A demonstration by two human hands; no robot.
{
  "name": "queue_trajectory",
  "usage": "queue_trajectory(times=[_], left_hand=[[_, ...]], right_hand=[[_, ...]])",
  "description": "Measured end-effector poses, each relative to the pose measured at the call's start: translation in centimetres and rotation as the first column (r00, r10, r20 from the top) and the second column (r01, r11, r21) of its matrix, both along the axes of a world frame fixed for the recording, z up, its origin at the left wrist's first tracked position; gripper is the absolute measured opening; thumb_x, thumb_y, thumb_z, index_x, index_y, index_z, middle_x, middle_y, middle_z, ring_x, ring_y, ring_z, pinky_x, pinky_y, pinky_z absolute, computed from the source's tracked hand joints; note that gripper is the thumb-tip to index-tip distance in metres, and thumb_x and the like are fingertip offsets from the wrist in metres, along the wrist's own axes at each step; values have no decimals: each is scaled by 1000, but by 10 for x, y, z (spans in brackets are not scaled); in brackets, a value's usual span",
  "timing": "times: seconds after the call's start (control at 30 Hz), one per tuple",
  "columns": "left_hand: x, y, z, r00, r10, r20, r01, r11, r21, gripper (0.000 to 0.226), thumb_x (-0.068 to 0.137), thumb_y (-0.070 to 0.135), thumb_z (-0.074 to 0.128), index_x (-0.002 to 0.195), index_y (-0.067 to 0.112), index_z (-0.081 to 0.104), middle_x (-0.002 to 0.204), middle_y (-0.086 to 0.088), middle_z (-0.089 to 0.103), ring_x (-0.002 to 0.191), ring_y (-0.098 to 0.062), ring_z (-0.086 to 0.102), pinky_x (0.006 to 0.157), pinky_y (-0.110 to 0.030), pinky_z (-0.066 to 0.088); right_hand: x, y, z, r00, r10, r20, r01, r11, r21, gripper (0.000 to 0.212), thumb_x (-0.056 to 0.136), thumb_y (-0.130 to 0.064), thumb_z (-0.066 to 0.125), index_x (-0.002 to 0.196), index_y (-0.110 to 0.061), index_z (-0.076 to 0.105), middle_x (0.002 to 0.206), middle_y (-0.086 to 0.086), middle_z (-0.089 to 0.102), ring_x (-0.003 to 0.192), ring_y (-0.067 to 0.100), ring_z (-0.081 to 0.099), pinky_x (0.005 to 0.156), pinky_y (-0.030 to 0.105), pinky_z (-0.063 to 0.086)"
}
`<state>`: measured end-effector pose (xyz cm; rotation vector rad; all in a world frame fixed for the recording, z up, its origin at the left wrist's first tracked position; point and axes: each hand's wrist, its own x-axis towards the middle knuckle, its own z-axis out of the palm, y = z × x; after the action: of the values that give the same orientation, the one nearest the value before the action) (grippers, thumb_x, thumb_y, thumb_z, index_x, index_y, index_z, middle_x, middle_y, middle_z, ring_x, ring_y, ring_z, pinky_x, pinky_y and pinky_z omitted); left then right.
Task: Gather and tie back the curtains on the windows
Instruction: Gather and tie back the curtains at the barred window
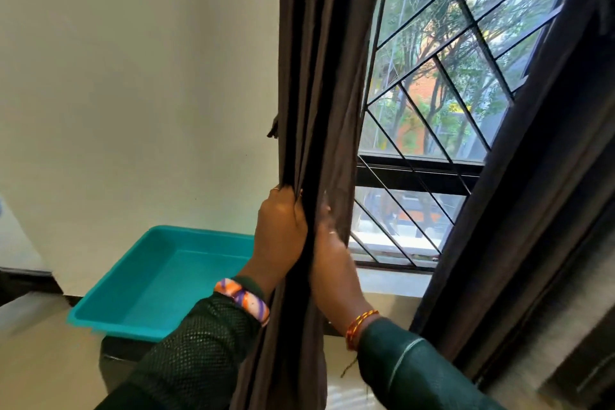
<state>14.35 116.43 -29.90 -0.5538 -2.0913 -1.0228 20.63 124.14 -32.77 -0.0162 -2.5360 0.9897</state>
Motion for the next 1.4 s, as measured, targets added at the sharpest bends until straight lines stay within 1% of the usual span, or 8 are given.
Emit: queue_trajectory(times=[0.13, 0.3, 0.5, 0.6, 0.87, 1.0, 1.27, 1.4], left_hand=[[11, 9, -1, 993, -87, 75, 78, 989, 122, 22, 91, 5, 48, 84, -11, 61, 81, -29, 62, 73, -39, 60, 64, -26, 39], [12, 3, -4, 981, -175, 87, 154, 967, 205, 32, 94, 21, 43, 84, -3, 61, 77, -21, 62, 67, -26, 58, 59, -24, 44], [18, -4, 0, 974, -193, 116, 169, 968, 186, 55, 93, 48, 38, 82, -1, 61, 72, -12, 58, 67, -22, 55, 60, -16, 40], [18, -7, -2, 989, -118, 86, 108, 988, 113, 38, 90, 31, 54, 93, -5, 63, 84, -21, 64, 79, -31, 62, 68, -25, 48], [18, -8, 0, 998, -33, 53, 30, 998, 54, 17, 90, 3, 53, 88, -11, 62, 79, -25, 63, 69, -25, 56, 62, -4, 30], [16, -6, 0, 995, -48, 85, 44, 998, 47, 16, 90, 1, 52, 92, -12, 62, 83, -27, 62, 74, -35, 60, 61, -22, 40], [5, -13, -7, 998, -8, 63, 12, 998, -70, 20, 85, -2, 49, 94, -17, 59, 77, -31, 62, 63, -44, 62, 58, -38, 52], [10, -14, -4, 996, 32, 85, -26, 997, -73, 40, 90, -3, 48, 129, -9, 45, 102, -31, 63, 84, -45, 64, 71, -41, 53]], right_hand=[[-2, -8, -11, 997, 79, 0, -78, 985, -151, 82, 98, -12, 36, 130, -66, -18, 152, 10, 31, 102, 29, 63, 89, 49, 52], [0, -13, -18, 995, 27, 98, -22, 998, -56, 62, 97, -15, 43, 150, -20, 11, 143, 15, 42, 98, 24, 64, 85, 40, 55], [5, -26, -13, 978, 28, 207, -9, 996, -91, 48, 98, -18, 43, 142, -6, 30, 116, 14, 62, 98, 27, 64, 85, 38, 53], [10, -29, -16, 970, 52, 235, -59, 998, 23, 39, 98, -19, 42, 134, -5, 39, 120, 15, 60, 99, 25, 64, 86, 35, 53], [18, -25, -65, 939, 81, 334, -187, 936, 299, 84, 96, -12, 44, 145, -17, -24, 157, 21, 2, 92, 22, 66, 84, 34, 54], [26, -20, -89, 927, 57, 370, -192, 920, 340, 98, 88, 9, 39, 124, -19, -48, 154, 18, -20, 75, 19, 62, 74, 36, 56], [28, 7, -68, 915, 165, 369, -292, 902, 319, 84, 94, -10, 45, 147, -22, -19, 152, 13, 30, 93, 20, 63, 76, 28, 52], [2, 20, -6, 998, 21, 60, -16, 996, -83, 56, 98, -27, 44, 149, -20, 21, 132, 10, 57, 108, 19, 62, 92, 39, 51]])
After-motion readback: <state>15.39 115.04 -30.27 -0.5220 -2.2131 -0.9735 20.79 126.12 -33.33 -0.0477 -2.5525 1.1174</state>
